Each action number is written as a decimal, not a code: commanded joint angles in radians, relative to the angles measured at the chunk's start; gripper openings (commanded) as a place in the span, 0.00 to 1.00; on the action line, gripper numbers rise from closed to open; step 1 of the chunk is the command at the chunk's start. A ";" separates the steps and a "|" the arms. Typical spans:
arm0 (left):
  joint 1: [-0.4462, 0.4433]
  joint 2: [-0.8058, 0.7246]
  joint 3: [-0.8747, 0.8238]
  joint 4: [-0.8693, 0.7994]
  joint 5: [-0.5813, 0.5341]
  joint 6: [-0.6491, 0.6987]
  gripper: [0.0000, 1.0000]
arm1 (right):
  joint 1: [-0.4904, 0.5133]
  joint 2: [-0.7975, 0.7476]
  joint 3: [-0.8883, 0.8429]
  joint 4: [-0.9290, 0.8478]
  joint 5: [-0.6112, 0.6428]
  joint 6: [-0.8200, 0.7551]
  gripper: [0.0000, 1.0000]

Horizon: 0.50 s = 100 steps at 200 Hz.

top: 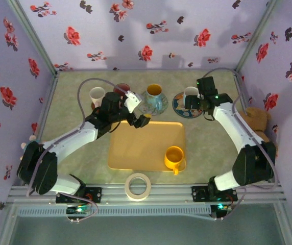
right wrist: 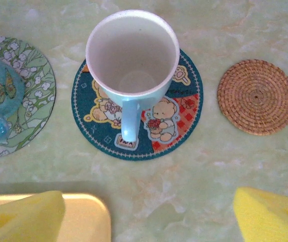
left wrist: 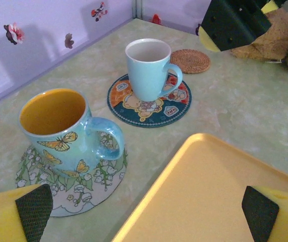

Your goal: Place the cup by the coaster

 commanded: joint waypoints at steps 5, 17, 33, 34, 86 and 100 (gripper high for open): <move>0.004 -0.056 0.035 -0.088 0.020 0.040 1.00 | 0.009 -0.072 -0.011 -0.094 -0.022 0.003 0.99; -0.002 -0.075 0.028 -0.087 0.011 0.039 1.00 | 0.008 -0.092 -0.007 -0.120 -0.032 0.001 1.00; -0.010 -0.096 0.021 -0.088 0.010 0.037 1.00 | 0.010 -0.117 -0.001 -0.156 -0.044 -0.003 1.00; -0.012 -0.096 0.021 -0.089 0.010 0.037 1.00 | 0.010 -0.120 0.000 -0.157 -0.044 -0.003 1.00; -0.038 -0.135 -0.001 -0.140 0.011 0.048 1.00 | 0.023 -0.230 -0.020 -0.244 -0.151 -0.041 1.00; -0.045 -0.147 -0.015 -0.139 0.011 0.042 1.00 | 0.025 -0.248 -0.021 -0.280 -0.196 -0.060 1.00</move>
